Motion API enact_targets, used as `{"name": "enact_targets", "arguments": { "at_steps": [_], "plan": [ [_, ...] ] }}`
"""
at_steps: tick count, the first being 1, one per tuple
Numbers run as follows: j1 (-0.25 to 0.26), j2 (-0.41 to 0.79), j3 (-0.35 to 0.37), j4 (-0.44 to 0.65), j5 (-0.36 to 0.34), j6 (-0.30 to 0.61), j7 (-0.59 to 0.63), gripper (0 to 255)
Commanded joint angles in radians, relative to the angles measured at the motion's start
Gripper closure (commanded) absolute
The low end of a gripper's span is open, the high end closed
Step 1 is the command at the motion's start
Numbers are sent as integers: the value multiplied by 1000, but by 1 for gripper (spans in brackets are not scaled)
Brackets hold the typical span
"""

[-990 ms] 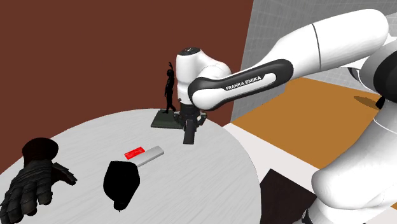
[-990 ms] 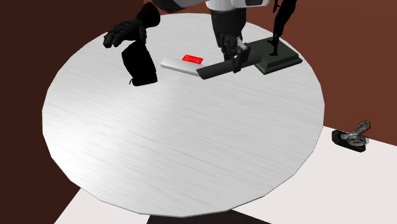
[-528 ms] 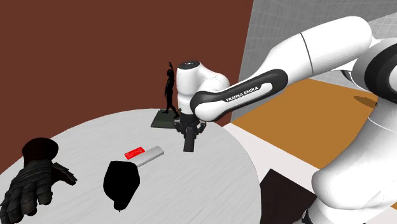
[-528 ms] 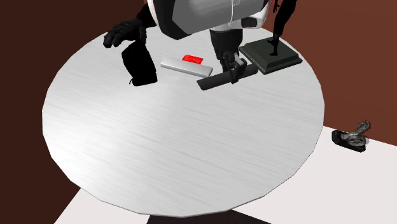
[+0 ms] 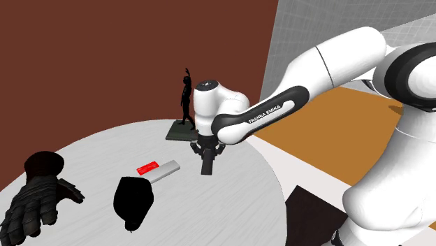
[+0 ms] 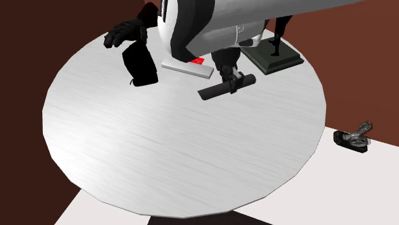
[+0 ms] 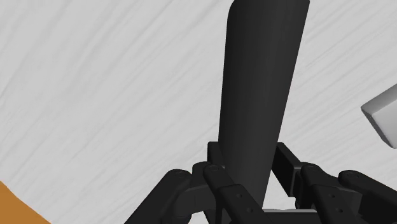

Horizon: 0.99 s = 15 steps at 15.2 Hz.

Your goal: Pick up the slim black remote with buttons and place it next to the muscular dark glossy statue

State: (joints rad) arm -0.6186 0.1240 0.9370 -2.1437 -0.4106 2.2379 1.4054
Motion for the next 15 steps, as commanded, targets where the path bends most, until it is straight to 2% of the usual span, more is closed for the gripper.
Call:
{"name": "enact_targets", "arguments": {
  "at_steps": [1,8,15],
  "plan": [
    [6,22,-8,-10,-30,19,22,255],
    [45,113,-50,-33,-149,78,116,255],
    [46,113,-51,-33,-149,78,116,255]
  ]
}}
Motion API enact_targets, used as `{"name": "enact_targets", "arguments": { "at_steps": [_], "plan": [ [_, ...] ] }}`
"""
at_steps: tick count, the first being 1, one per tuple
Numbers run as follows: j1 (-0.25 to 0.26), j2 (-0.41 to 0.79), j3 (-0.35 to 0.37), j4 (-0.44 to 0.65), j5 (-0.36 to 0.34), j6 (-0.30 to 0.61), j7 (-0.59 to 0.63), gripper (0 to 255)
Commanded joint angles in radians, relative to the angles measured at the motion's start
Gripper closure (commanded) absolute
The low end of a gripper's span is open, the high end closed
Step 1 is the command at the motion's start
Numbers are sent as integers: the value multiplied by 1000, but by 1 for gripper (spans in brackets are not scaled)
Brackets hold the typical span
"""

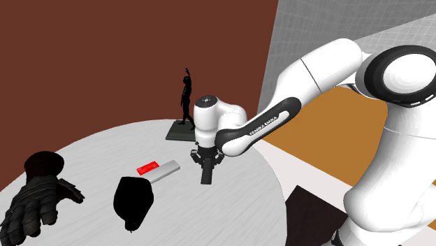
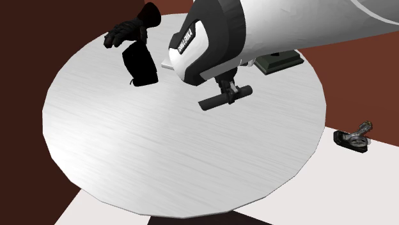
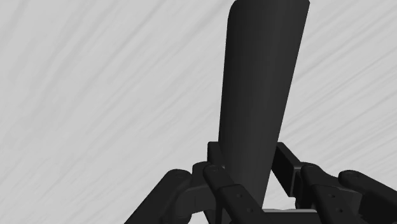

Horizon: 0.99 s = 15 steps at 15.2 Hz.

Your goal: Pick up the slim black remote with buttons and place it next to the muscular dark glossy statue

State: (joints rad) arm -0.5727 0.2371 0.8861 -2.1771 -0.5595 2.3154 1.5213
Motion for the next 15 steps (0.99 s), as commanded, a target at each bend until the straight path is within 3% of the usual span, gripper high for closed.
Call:
{"name": "enact_targets", "arguments": {
  "at_steps": [1,2,7,11,15],
  "plan": [
    [0,0,0,0,0,0,0,255],
    [0,0,0,0,0,0,0,0],
    [0,0,0,0,0,0,0,0],
    [-44,-121,65,20,152,-73,-99,0],
    [-42,-121,63,20,153,-73,-99,0]
  ]
}}
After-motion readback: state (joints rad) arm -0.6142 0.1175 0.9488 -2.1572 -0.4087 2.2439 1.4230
